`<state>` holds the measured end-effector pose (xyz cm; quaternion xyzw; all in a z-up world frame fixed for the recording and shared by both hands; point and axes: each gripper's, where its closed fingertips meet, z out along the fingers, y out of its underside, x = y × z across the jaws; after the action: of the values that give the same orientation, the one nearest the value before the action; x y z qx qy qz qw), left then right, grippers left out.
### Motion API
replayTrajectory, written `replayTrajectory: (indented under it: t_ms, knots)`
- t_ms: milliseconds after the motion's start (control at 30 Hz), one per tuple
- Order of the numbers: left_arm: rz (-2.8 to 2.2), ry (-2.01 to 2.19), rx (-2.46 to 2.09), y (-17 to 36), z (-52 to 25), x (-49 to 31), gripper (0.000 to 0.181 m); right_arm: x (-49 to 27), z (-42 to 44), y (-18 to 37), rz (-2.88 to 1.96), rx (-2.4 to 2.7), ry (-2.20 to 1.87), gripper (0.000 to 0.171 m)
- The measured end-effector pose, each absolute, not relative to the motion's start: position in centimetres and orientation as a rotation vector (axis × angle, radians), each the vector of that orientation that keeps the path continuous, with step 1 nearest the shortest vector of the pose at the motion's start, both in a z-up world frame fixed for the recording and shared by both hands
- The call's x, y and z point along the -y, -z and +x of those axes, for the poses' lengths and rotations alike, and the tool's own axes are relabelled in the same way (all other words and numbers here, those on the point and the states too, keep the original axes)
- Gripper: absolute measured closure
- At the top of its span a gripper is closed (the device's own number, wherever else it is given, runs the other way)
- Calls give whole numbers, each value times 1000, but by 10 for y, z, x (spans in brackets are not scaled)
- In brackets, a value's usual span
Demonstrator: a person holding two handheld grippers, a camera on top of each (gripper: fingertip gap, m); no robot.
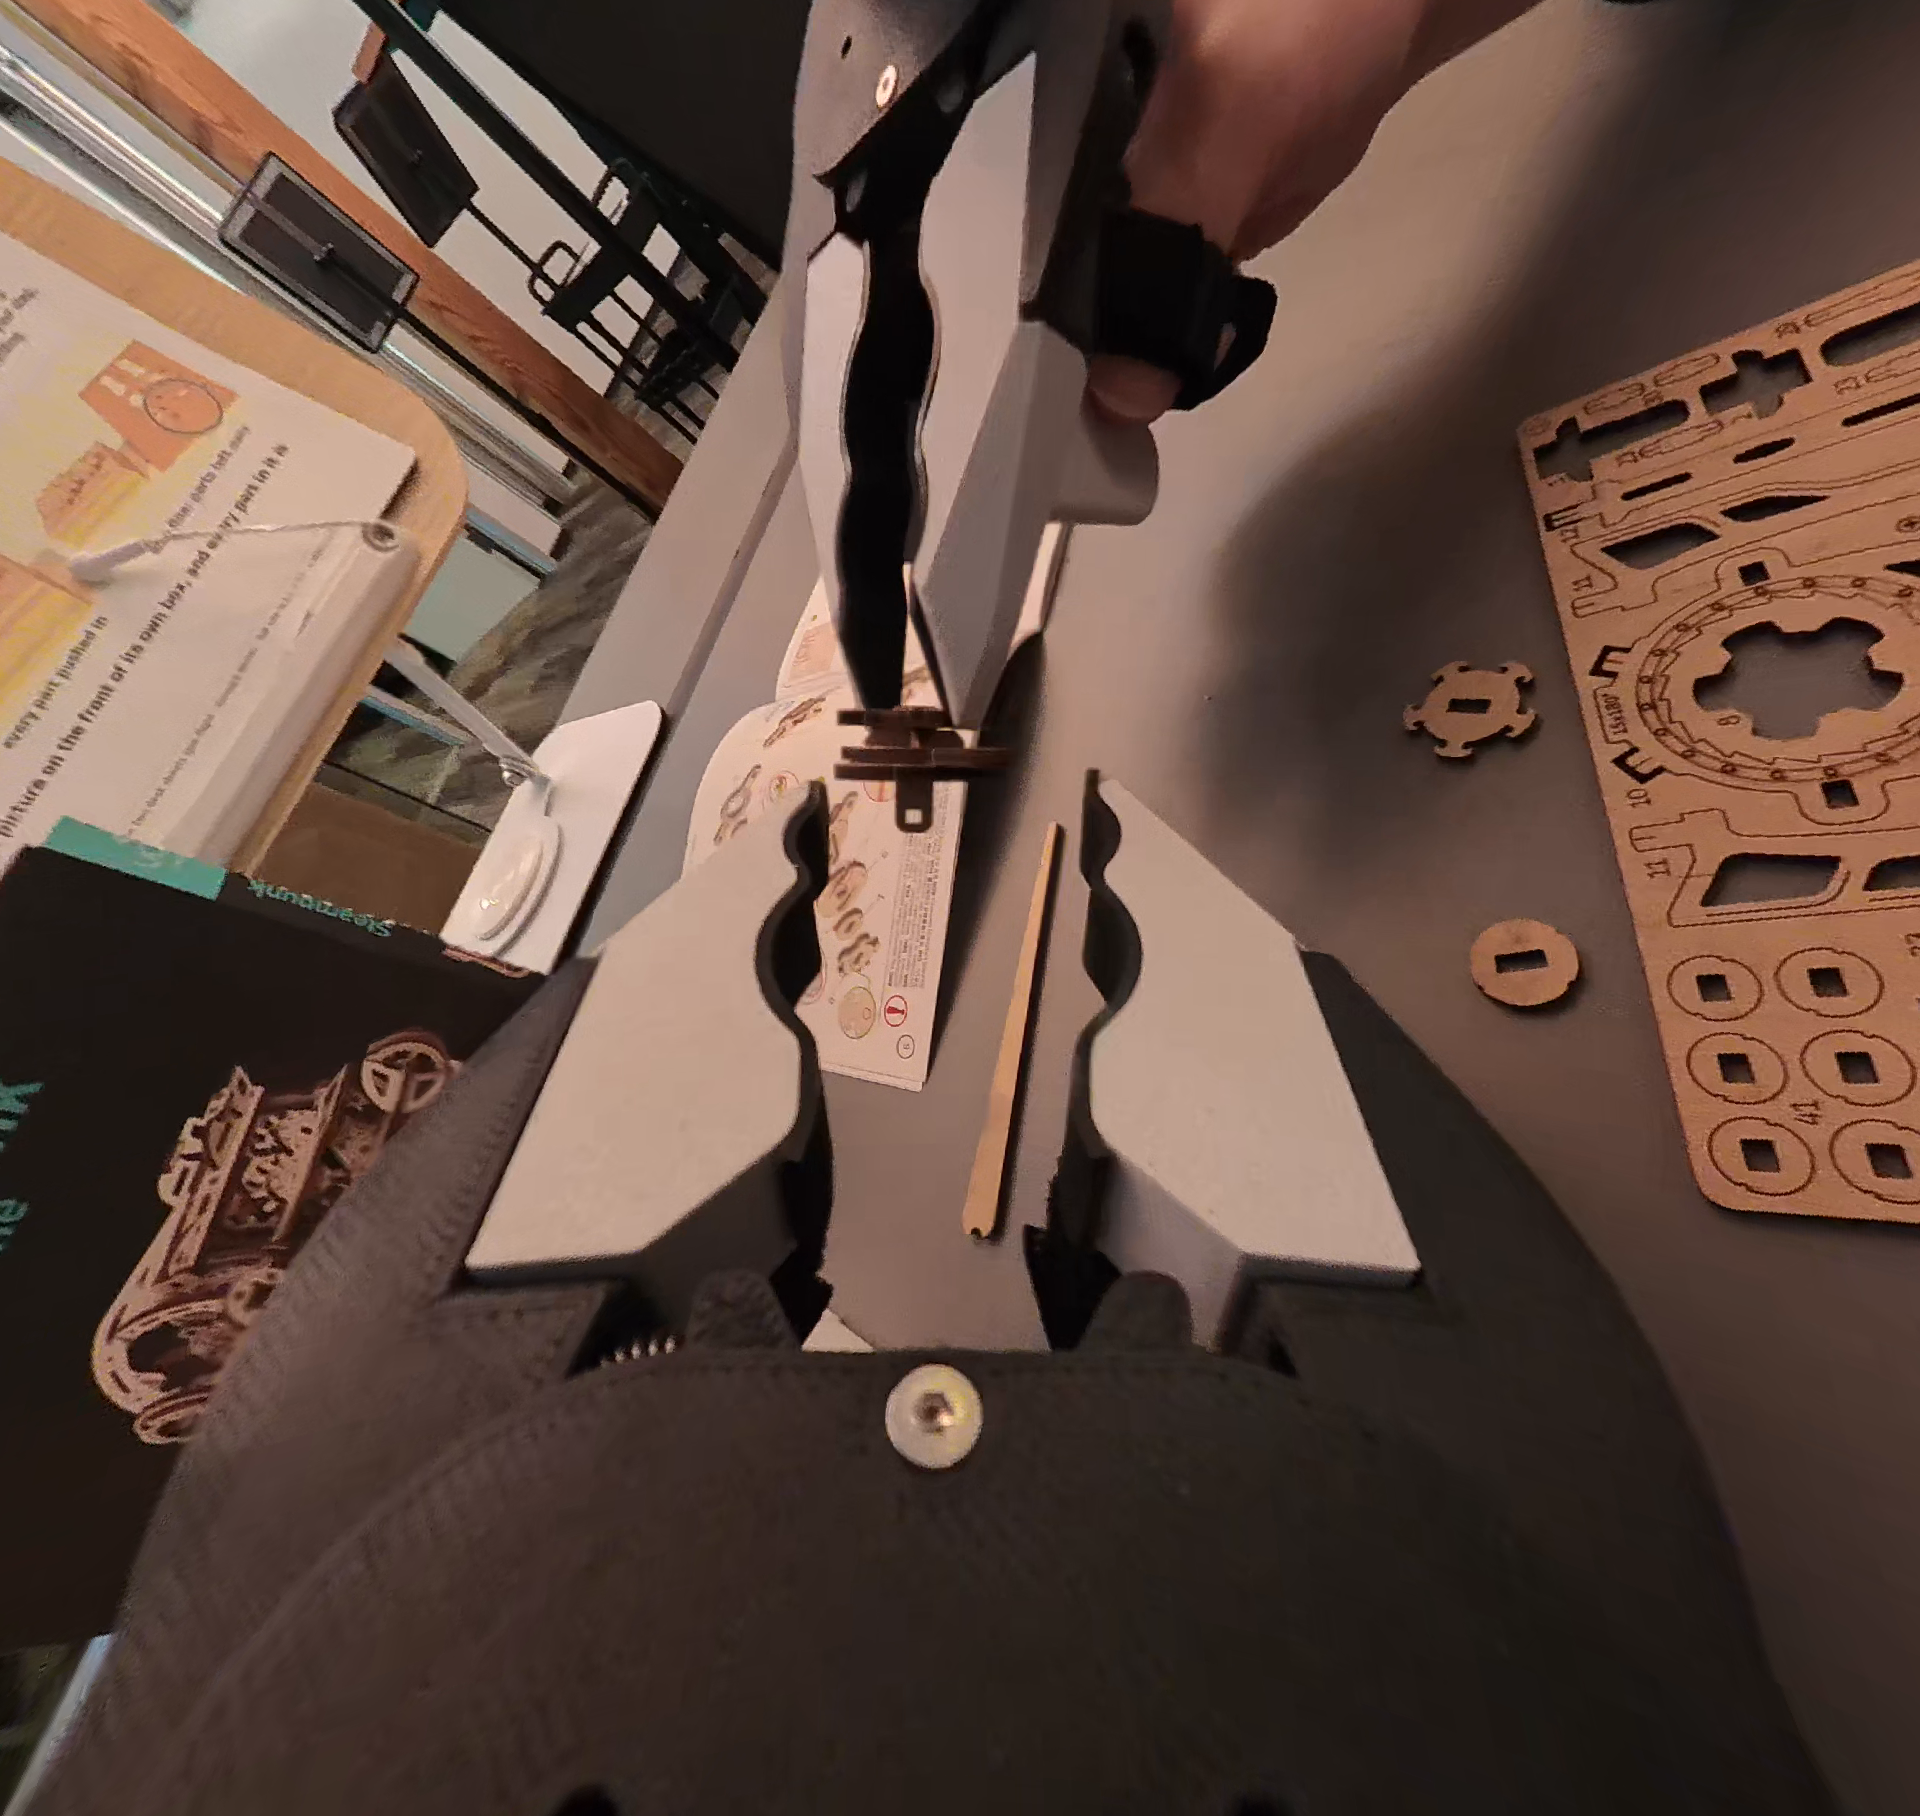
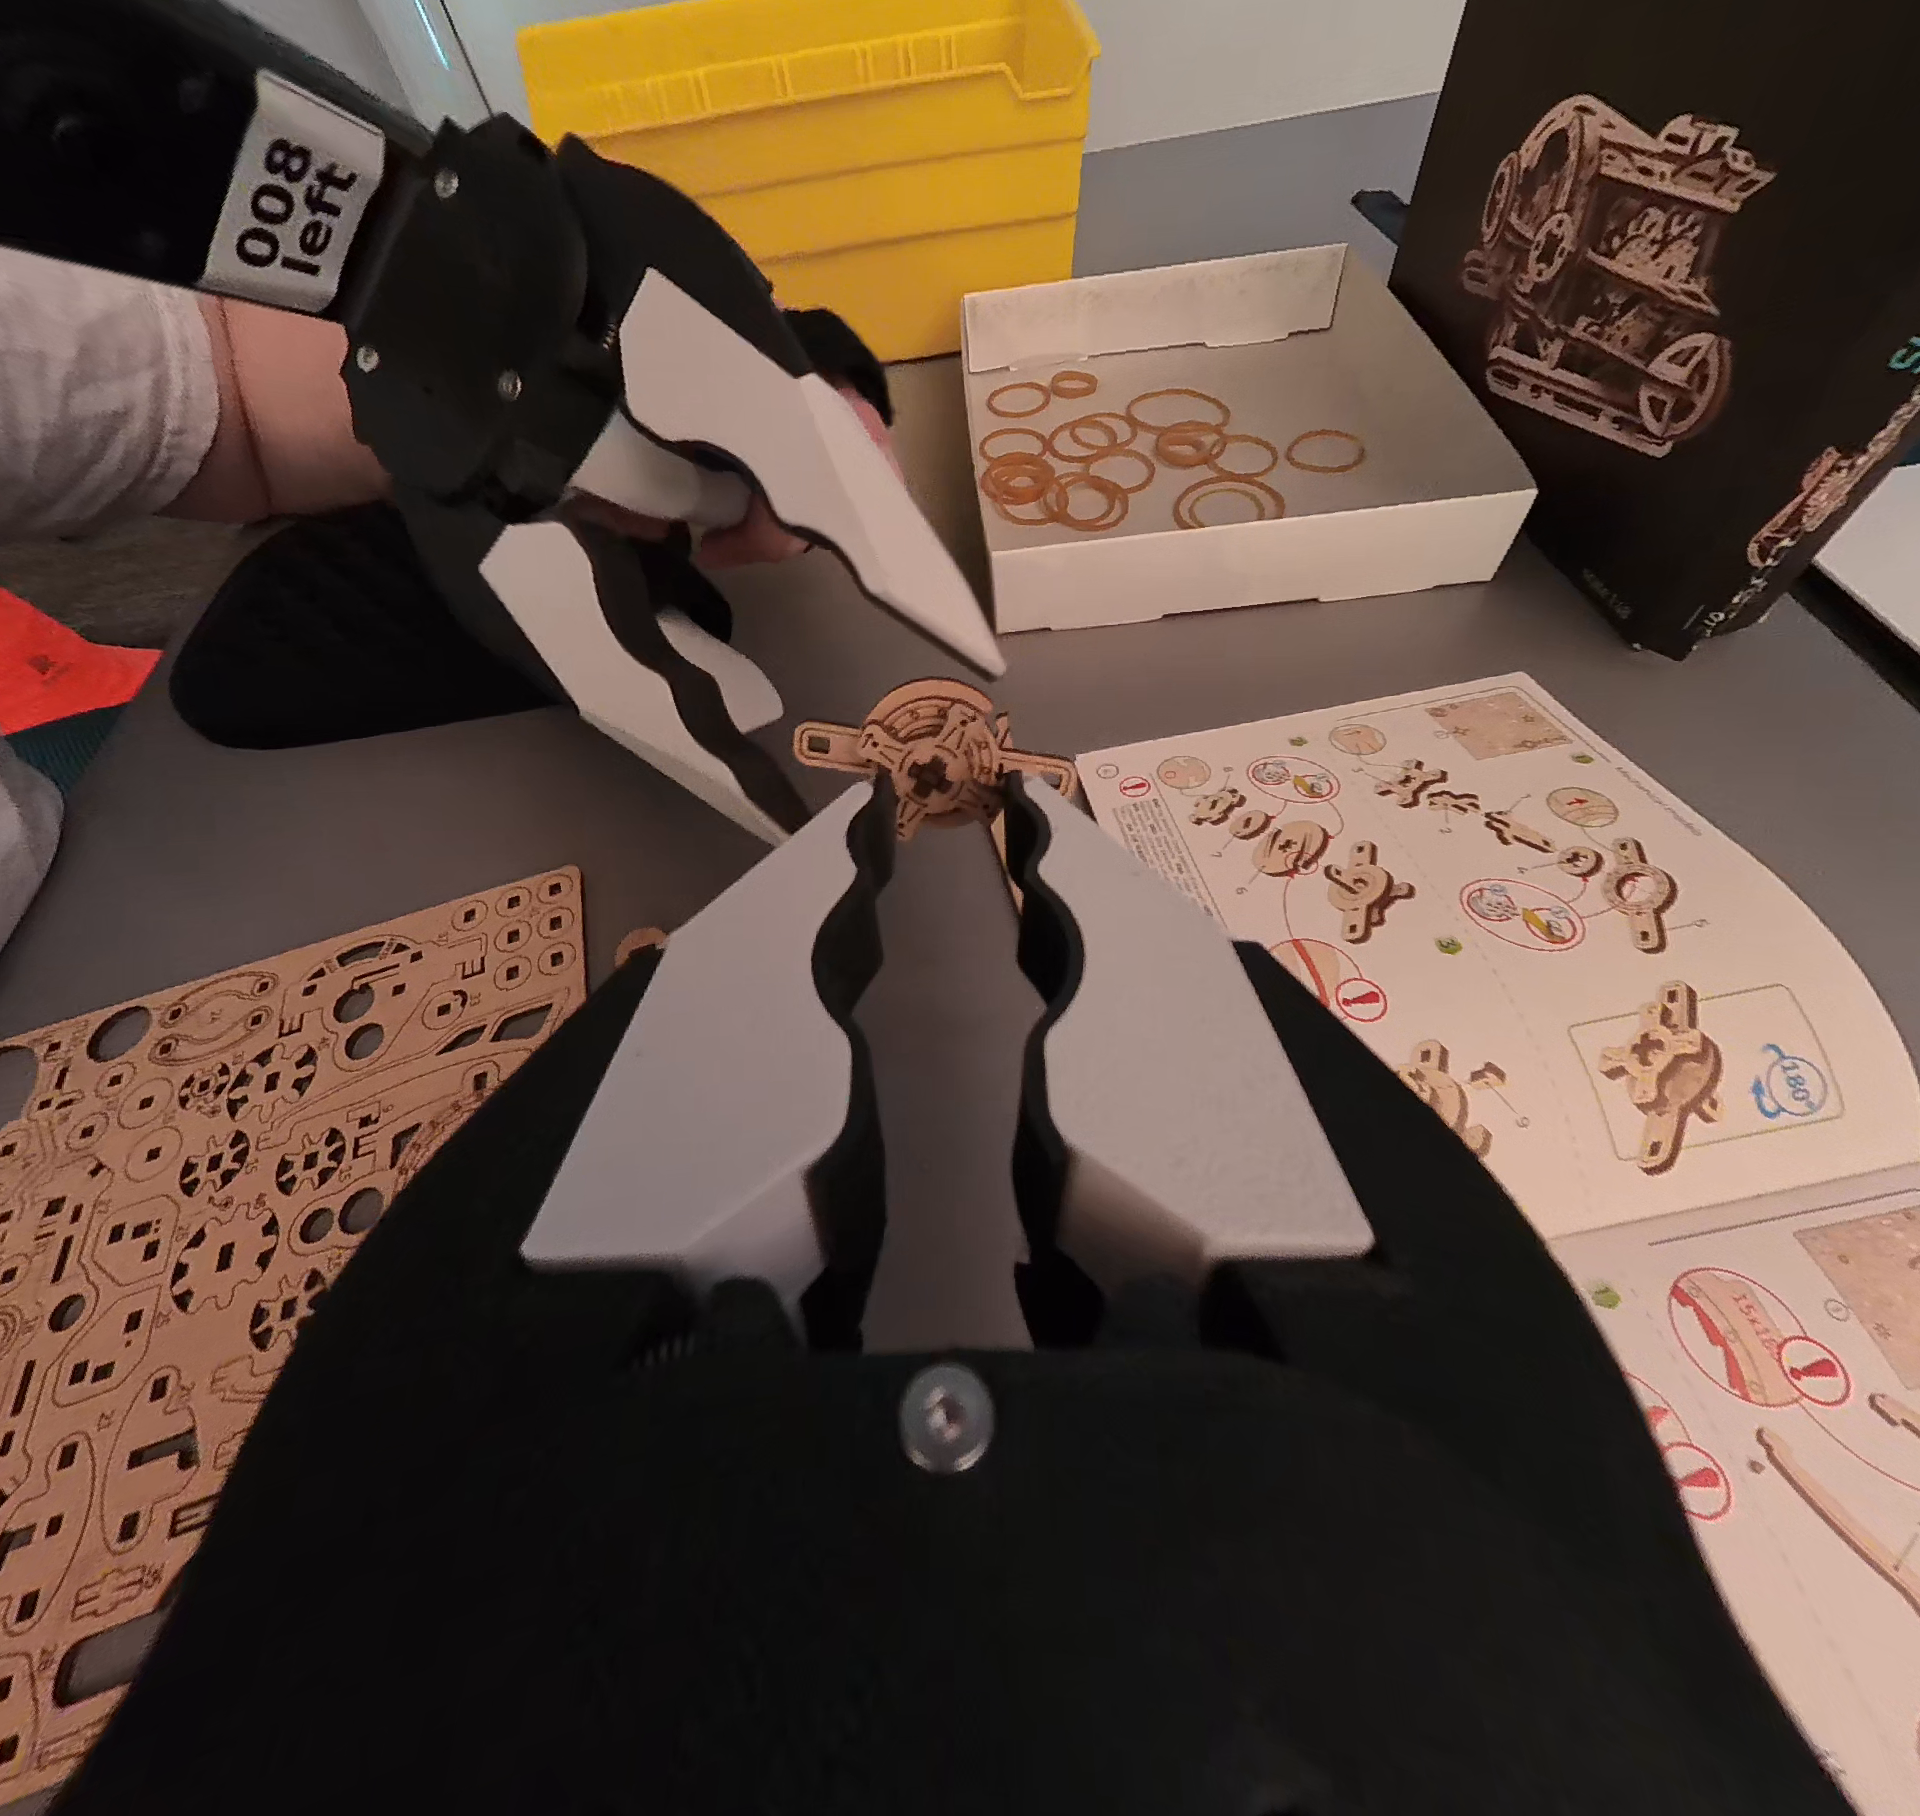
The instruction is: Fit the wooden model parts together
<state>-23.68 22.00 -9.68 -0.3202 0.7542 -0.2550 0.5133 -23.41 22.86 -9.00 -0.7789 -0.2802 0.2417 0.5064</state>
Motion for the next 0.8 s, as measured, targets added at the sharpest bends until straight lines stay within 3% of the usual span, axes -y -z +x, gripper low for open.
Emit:
replayTrajectory:
  t_ms: [133,800]
  knots:
    - [-772,655,-1781,88,-238,-219,143,-228,-235,94,-1886,716,-539,150]
    - [-762,674,-1765,83,-238,-217,155,-227,-235,93,-1855,794,-455,152]
